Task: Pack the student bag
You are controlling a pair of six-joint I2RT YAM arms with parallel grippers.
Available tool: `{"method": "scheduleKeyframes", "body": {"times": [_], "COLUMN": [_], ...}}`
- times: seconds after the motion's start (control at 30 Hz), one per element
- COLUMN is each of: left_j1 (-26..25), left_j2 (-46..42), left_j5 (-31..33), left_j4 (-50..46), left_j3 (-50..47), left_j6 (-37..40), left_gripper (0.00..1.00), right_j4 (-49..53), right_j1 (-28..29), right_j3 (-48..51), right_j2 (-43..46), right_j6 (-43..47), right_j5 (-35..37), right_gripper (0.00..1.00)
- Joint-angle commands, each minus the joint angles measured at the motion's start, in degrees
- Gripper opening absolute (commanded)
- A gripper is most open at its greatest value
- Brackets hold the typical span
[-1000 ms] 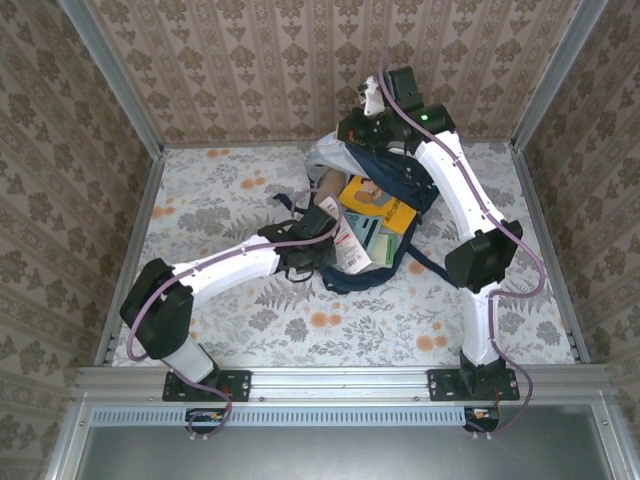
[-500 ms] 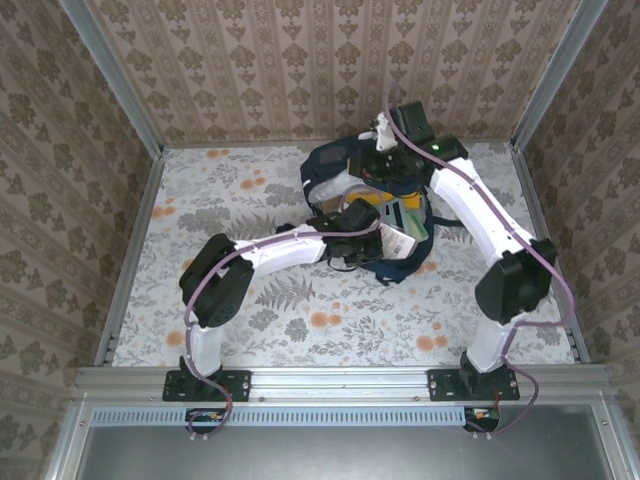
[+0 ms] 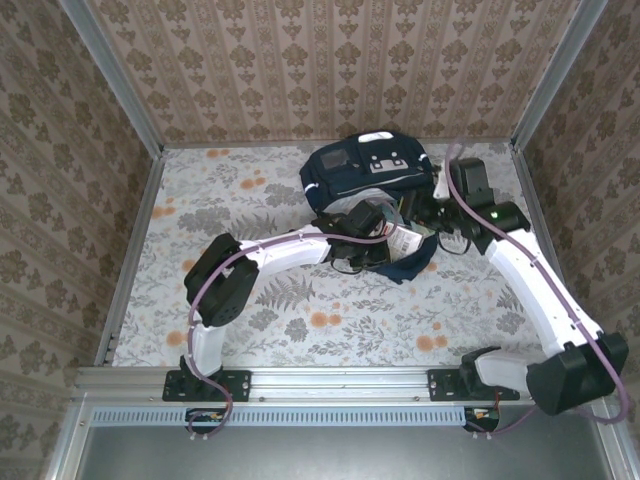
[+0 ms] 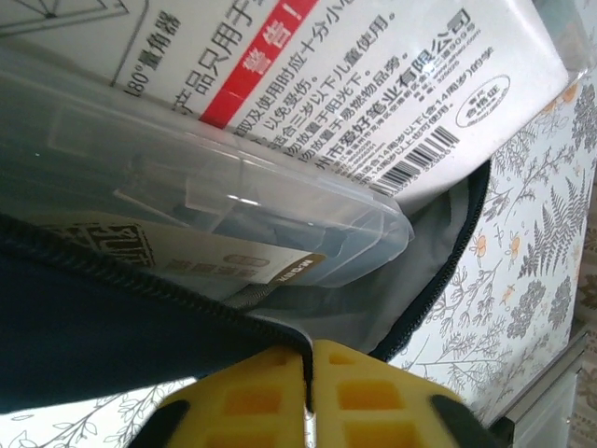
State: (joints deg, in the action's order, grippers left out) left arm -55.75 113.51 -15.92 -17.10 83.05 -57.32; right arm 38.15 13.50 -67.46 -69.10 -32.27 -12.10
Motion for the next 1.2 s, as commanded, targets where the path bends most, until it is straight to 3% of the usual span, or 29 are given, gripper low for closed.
{"method": "scheduleKeyframes", "body": {"times": [0.0,0.03,0.07,0.13,0.3,0.37,0.53,0.73,0.93,1.17], "left_j1": [-0.3,-0.3,-0.3,-0.2,0.0,0.1,0.4,2.1,3.3,3.6], "left_j2": [0.0,-0.1,-0.4,-1.0,-0.1,0.0,-2.5,-6.0,-6.9,-4.7], "left_j5": [-5.4,-5.5,-5.4,-5.1,-6.2,-6.1,-3.0,0.1,1.9,1.7], "left_j4": [-1.2,-1.6,-1.9,-1.6,-1.8,-2.5,-3.8,-3.2,-3.2,-4.9], "left_j3": [1.9,1.8,1.6,0.9,1.1,1.5,-0.1,-3.5,-2.9,-2.3], "left_j6": [1.4,1.6,1.8,1.9,1.6,1.7,1.5,-2.9,-2.5,-3.0], "left_gripper": [0.24,0.33,0.35,0.19,0.21,0.25,0.51,0.58,0.65,0.66], "right_j4": [3.2,3.5,4.1,4.0,1.5,0.1,-2.4,-2.5,-3.8,-2.5], "right_j1": [-0.8,-1.0,-1.1,-1.3,-1.9,-2.0,-2.1,-2.8,-2.9,-3.2], "right_j3": [6.4,8.3,9.8,13.9,19.4,19.0,16.4,13.1,10.1,9.2], "right_j2": [2.6,3.4,4.2,6.1,4.8,2.9,-0.8,-8.7,-14.4,-20.1], "right_j6": [-3.4,-4.2,-5.0,-6.9,-8.2,-8.0,-7.9,-6.6,-6.2,-4.5], "right_j5": [6.1,6.4,6.8,7.2,4.9,4.0,4.6,5.2,6.6,9.0], "right_gripper": [0.42,0.42,0.42,0.41,0.41,0.42,0.46,0.47,0.49,0.49]}}
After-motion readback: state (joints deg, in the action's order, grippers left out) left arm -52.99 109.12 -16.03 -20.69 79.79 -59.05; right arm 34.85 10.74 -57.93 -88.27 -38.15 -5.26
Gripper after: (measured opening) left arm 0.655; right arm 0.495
